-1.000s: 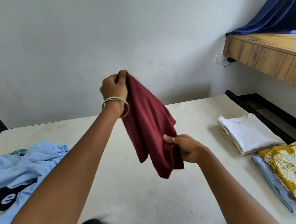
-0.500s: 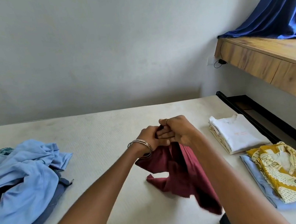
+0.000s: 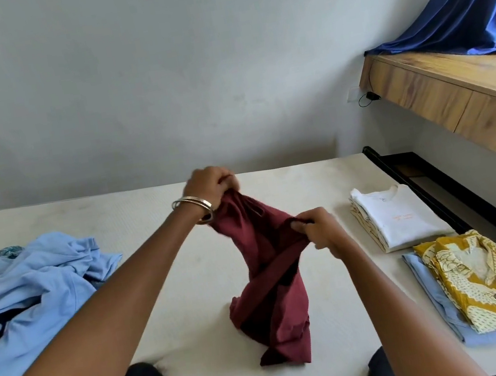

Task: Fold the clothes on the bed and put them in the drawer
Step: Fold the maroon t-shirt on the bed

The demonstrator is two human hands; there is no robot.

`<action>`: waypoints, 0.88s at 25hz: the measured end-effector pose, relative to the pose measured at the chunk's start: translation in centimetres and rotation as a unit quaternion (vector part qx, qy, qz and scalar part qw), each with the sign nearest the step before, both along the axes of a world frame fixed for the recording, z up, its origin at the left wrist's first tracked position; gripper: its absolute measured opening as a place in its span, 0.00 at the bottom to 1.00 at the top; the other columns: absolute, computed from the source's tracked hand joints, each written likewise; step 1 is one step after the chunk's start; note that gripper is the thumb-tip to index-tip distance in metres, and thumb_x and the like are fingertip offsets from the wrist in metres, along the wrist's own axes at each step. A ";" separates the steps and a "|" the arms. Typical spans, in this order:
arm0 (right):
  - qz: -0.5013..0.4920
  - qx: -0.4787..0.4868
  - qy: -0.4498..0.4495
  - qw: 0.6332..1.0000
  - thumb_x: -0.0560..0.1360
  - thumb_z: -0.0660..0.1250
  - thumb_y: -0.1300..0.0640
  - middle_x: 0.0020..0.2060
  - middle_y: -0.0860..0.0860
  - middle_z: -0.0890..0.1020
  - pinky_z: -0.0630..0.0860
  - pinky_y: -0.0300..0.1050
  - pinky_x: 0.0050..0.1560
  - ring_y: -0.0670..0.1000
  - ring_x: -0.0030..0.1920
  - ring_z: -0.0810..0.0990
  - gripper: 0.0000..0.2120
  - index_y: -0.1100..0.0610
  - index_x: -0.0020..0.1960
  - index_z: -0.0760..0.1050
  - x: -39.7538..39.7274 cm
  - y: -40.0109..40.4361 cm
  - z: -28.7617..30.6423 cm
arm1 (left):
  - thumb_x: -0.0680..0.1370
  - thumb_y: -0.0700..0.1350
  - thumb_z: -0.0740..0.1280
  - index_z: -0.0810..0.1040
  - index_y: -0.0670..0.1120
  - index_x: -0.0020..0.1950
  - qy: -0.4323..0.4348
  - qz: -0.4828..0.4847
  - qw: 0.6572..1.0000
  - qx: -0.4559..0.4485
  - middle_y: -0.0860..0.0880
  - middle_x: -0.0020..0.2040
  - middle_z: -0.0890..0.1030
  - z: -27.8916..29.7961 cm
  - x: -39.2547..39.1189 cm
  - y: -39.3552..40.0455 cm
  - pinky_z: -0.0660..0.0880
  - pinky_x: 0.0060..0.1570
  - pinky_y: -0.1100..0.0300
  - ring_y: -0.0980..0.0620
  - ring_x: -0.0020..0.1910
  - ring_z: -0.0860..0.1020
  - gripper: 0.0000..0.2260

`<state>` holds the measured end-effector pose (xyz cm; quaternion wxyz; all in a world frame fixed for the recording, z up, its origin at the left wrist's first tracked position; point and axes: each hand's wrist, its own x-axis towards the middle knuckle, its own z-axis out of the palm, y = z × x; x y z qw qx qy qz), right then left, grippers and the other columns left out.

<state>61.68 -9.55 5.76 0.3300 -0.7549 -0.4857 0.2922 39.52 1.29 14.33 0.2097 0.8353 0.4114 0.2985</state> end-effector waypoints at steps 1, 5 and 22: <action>-0.052 0.023 -0.030 0.998 0.77 0.67 0.60 0.29 0.49 0.75 0.76 0.47 0.32 0.54 0.35 0.74 0.07 0.56 0.42 0.81 0.8 -0.1 0.2 | 0.77 0.41 0.67 0.84 0.46 0.41 -0.014 0.055 0.998 0.024 0.49 0.41 0.85 0.2 -1.3 1.2 0.74 0.51 0.60 0.51 0.44 0.81 0.08; -0.264 0.126 0.028 0.956 0.76 0.63 0.64 0.31 0.50 0.75 0.77 0.52 0.41 0.55 0.39 0.74 0.09 0.60 0.42 0.81 3.2 -0.4 2.0 | 0.80 0.39 0.64 0.81 0.47 0.38 -0.235 0.137 0.959 -0.079 0.50 0.39 0.82 0.1 -5.2 3.5 0.75 0.49 0.58 0.53 0.40 0.79 0.12; 0.050 0.271 0.030 0.961 0.69 0.75 0.49 0.34 0.48 0.82 0.75 0.48 0.40 0.49 0.37 0.79 0.08 0.54 0.37 0.82 -1.5 5.7 13.9 | 0.66 0.59 0.76 0.72 0.48 0.68 0.011 -0.053 0.998 -0.026 0.48 0.60 0.79 0.6 3.2 -1.4 0.70 0.58 0.58 0.49 0.59 0.76 0.34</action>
